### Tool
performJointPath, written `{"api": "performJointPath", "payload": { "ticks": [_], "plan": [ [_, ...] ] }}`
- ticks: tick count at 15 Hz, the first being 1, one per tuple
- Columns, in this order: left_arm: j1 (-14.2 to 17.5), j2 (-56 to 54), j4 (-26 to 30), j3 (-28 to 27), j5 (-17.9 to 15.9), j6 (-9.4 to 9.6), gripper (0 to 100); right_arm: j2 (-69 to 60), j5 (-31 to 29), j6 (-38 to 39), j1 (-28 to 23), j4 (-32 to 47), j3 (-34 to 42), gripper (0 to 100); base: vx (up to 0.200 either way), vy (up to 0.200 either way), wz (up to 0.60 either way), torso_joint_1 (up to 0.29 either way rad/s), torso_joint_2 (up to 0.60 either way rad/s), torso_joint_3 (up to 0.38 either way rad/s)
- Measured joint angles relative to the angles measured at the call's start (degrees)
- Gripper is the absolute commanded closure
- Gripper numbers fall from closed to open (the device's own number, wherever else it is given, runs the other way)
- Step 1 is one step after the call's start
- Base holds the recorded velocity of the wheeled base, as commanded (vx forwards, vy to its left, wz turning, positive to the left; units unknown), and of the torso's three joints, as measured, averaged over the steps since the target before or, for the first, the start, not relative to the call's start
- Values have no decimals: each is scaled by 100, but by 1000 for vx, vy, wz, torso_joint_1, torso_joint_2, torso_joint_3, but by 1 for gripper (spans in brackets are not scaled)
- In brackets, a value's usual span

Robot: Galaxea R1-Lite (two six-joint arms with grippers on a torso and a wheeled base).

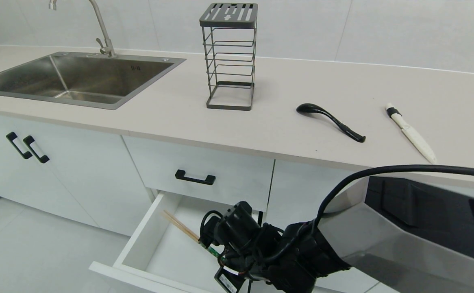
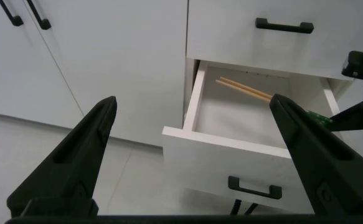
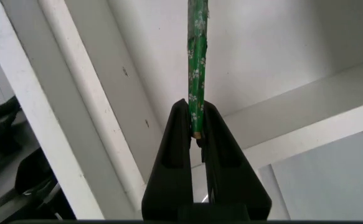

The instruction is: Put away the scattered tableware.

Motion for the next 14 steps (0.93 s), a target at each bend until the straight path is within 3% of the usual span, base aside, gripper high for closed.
{"api": "performJointPath", "payload": {
  "ticks": [5, 14],
  "plan": [
    [0, 0, 0, 0, -2, 0, 0, 127, -2, -257, 10, 456, -521, 100, 0, 0, 0, -55, 105, 37],
    [0, 1, -2, 0, -2, 0, 0, 336, -18, -233, -49, 519, -920, 100, 0, 0, 0, -76, 117, 52]
  ]
}}
